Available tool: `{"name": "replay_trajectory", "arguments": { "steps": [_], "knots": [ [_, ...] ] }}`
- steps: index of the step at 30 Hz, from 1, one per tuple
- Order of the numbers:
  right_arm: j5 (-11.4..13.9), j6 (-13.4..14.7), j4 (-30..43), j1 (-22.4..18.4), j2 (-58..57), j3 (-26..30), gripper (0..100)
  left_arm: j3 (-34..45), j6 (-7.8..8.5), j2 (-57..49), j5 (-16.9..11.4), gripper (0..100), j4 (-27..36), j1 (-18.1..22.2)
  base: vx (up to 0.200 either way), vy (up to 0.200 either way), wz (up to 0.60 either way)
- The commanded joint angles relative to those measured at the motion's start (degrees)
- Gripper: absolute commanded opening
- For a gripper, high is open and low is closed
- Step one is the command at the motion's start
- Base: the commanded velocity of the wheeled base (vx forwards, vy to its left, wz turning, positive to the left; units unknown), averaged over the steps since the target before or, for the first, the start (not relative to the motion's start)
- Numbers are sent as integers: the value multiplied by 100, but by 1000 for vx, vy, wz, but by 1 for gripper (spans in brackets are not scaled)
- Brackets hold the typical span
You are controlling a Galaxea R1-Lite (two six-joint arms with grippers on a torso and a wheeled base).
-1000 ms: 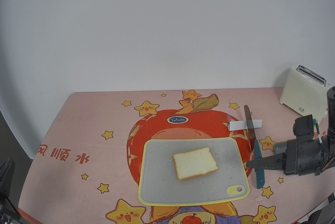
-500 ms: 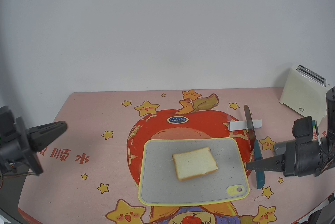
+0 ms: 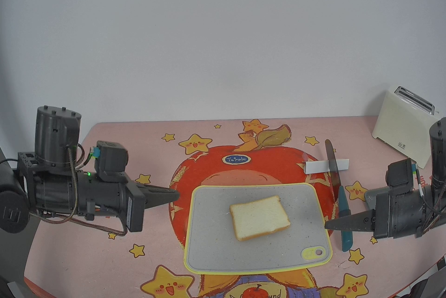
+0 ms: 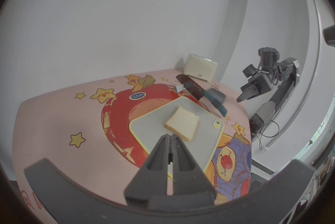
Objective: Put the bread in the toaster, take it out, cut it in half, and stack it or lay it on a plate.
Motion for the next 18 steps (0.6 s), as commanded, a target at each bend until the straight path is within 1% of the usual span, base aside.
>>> {"name": "replay_trajectory", "arguments": {
  "steps": [1, 5, 6, 9, 10, 11, 14, 15, 16, 18],
  "knots": [
    [-1, 0, -1, 10, 10, 1, 0, -233, -1, 234, 120, 0, 45, -208, 0, 0, 0],
    [-1, 0, 8, 10, 10, 1, 0, -224, 7, 524, 137, 0, 18, -278, 0, 0, 0],
    [-1, 0, -1, 10, 1, 1, 0, -233, -1, 744, 252, 0, -17, -436, 0, 0, 0],
    [-9, 0, 8, 10, 1, 1, 0, -312, -19, 1042, 586, 0, -52, -586, 0, 0, 0],
    [-9, 0, -1, 10, 1, 1, 0, -312, -19, 1060, 603, 0, -61, -603, 0, 0, 0],
    [-9, 0, 8, 10, -8, 10, 0, -374, -80, 1236, 770, 0, -166, -735, 0, 0, 0],
    [-9, 0, -1, 10, 1, 10, 0, -409, -335, 1315, 911, 0, -368, -832, 0, 0, 0],
    [-9, 0, -1, 10, 1, 10, 0, -409, -335, 1315, 911, 0, -368, -832, 0, 0, 0],
    [-9, 0, 8, 10, -8, 10, 0, -497, -379, 1341, 999, 0, -404, -841, 0, 0, 0],
    [-9, 0, 8, 10, 1, 10, 0, -523, -414, 1341, 1078, 0, -404, -832, 0, 0, 0]
  ]
}}
